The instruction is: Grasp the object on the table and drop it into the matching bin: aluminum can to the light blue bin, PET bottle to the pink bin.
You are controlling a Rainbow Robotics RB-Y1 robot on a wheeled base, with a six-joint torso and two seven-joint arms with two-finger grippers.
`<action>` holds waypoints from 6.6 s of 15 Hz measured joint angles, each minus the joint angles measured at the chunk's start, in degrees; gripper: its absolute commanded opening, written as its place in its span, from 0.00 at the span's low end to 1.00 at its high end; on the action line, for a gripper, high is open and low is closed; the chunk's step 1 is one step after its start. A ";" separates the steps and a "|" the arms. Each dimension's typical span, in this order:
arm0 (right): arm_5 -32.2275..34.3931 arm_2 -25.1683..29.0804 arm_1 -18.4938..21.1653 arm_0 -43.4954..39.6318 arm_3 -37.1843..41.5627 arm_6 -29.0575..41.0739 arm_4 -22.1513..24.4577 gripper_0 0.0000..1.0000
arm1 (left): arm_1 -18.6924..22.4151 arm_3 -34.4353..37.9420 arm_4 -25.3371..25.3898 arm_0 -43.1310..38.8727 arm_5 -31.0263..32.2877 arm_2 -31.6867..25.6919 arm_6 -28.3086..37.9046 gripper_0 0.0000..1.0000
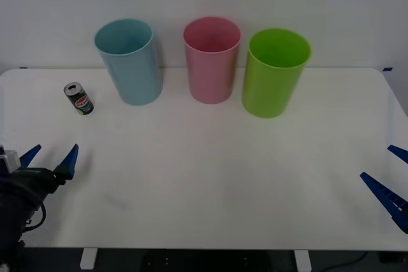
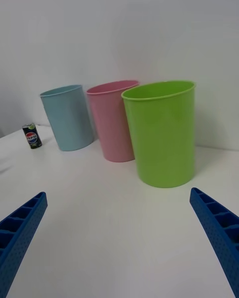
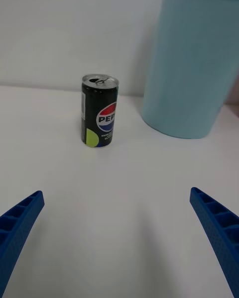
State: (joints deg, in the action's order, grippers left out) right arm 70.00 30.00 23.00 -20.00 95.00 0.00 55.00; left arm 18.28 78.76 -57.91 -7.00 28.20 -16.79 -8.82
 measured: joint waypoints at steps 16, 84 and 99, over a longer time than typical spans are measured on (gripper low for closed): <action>0.00 0.00 0.00 0.00 0.00 0.00 0.00 1.00 | -0.35 -23.35 -5.18 23.19 -9.15 -0.35 -1.81 1.00; 0.00 0.00 0.00 0.00 0.00 0.00 0.00 1.00 | -2.35 6.64 -3.20 11.53 -15.63 3.24 1.24 0.00; 0.00 0.00 0.00 0.00 0.00 0.01 0.00 1.00 | 1.35 21.51 -5.19 14.28 -15.22 4.15 19.43 0.00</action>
State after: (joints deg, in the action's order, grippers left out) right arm 70.00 30.00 23.00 -20.00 95.00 0.00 55.00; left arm 19.63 100.27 -63.11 7.29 12.98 -12.64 10.62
